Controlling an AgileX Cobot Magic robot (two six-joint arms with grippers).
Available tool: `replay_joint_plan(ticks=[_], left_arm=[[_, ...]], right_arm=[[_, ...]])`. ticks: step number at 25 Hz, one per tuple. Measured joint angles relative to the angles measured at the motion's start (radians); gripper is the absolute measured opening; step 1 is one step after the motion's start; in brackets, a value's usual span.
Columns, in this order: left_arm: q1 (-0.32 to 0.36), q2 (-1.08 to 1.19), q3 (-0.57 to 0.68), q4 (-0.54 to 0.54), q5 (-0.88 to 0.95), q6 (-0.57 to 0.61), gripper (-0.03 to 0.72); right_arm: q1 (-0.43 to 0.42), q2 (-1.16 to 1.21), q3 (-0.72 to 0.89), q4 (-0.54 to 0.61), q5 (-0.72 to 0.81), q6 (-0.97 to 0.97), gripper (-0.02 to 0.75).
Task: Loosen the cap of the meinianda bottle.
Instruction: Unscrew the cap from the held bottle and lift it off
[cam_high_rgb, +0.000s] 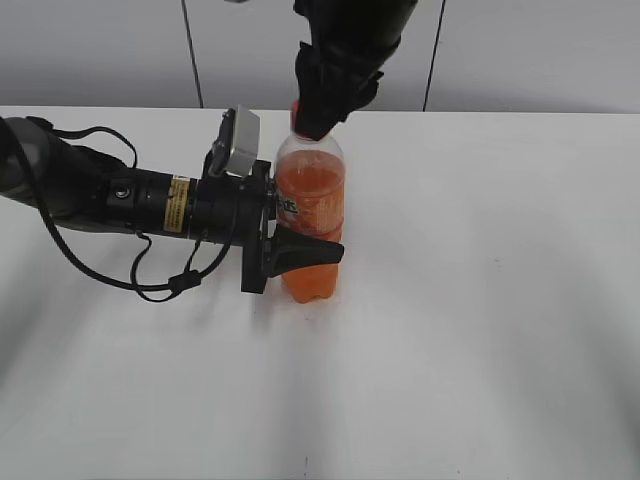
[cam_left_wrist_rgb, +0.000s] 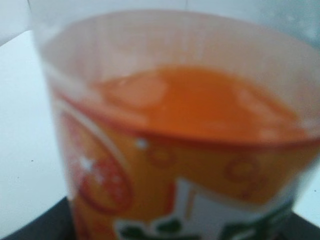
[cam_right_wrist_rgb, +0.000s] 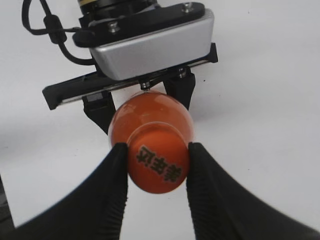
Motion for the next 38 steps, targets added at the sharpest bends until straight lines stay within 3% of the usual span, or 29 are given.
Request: replay_joint_plan(ticks=[15, 31, 38], left_arm=[[0.000, -0.001, 0.000, 0.013, 0.000, 0.007, 0.419], [0.000, -0.001, 0.000, 0.013, 0.000, 0.007, 0.419], [0.000, -0.001, 0.000, 0.011, 0.001, 0.006, 0.419]], right_arm=[[0.001, 0.000, 0.000, 0.005, 0.003, -0.557, 0.272], [0.001, 0.000, 0.000, 0.006, 0.002, -0.490, 0.277], [0.001, 0.000, 0.000, 0.029, 0.002, -0.472, 0.379]])
